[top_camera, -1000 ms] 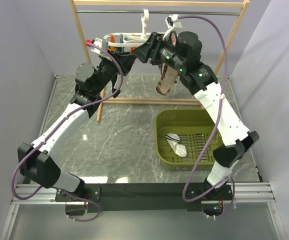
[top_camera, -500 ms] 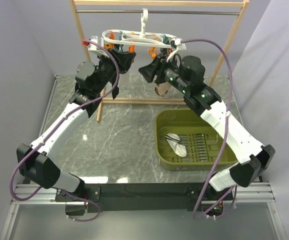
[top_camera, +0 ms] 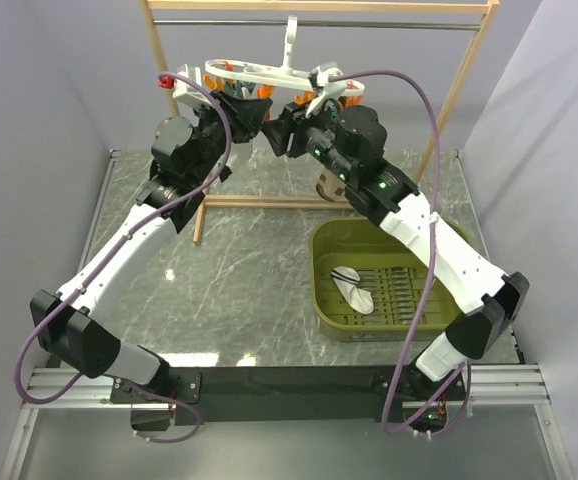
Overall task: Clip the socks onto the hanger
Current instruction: Open the clamp at the hanger.
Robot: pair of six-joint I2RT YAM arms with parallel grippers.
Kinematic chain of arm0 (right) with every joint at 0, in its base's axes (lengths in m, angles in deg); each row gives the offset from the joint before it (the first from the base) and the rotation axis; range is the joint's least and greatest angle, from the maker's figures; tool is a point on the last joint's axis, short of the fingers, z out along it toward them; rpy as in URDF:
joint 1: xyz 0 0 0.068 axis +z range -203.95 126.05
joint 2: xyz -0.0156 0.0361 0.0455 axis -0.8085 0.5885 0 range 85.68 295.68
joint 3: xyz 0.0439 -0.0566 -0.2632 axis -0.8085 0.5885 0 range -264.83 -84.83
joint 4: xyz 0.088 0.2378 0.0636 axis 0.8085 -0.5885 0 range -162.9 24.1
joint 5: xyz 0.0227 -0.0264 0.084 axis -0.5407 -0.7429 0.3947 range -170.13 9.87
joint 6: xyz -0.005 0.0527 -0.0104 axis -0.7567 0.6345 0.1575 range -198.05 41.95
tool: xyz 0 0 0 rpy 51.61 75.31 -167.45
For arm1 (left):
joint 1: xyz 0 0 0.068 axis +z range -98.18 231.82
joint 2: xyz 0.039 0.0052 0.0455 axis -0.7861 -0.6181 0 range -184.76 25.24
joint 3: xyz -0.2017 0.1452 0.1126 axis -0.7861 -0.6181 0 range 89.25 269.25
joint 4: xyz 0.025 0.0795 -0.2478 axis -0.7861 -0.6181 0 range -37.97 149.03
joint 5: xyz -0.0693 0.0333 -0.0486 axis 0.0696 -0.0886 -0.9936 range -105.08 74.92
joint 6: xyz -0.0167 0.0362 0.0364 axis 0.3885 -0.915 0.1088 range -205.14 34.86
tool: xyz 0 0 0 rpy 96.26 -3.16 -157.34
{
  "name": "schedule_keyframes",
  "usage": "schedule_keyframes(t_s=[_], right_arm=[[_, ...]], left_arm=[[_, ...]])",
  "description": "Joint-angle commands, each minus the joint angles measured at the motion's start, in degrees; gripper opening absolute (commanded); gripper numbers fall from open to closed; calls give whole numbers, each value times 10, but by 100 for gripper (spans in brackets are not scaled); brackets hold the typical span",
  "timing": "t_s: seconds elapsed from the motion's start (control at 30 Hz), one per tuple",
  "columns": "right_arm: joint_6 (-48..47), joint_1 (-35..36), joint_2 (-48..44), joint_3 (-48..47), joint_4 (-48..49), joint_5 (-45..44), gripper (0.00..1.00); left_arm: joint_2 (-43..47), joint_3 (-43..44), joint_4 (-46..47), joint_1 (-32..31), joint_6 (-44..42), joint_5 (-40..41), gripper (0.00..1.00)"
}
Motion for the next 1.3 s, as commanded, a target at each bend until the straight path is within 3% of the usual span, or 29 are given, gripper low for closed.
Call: schedule_keyframes(t_s=[0.0,0.33,0.5,0.73,0.87,0.97,1.0,1.27], right_arm=[[-31,10,17,-49,7,-24,54],[-6,11,19,-41,38,-77,53],[21,12,28,-39,61,-63,51],[35,14,28,-16,96,-91,37],[39,14,15,10,130,-88,23],[31,15,19,3,120,-84,13],[26,15,20,0,113,-78,11],[20,15,8,3,102,-40,8]], left_arm=[[4,27,9,-9,24,7,20],[12,14,16,-17,28,13,20],[10,12,21,-23,31,14,20],[16,3,28,-24,39,13,19],[21,-10,31,-24,53,13,20],[25,-7,27,-24,52,13,23],[25,-3,22,-24,46,13,28],[20,21,9,1,74,4,53]])
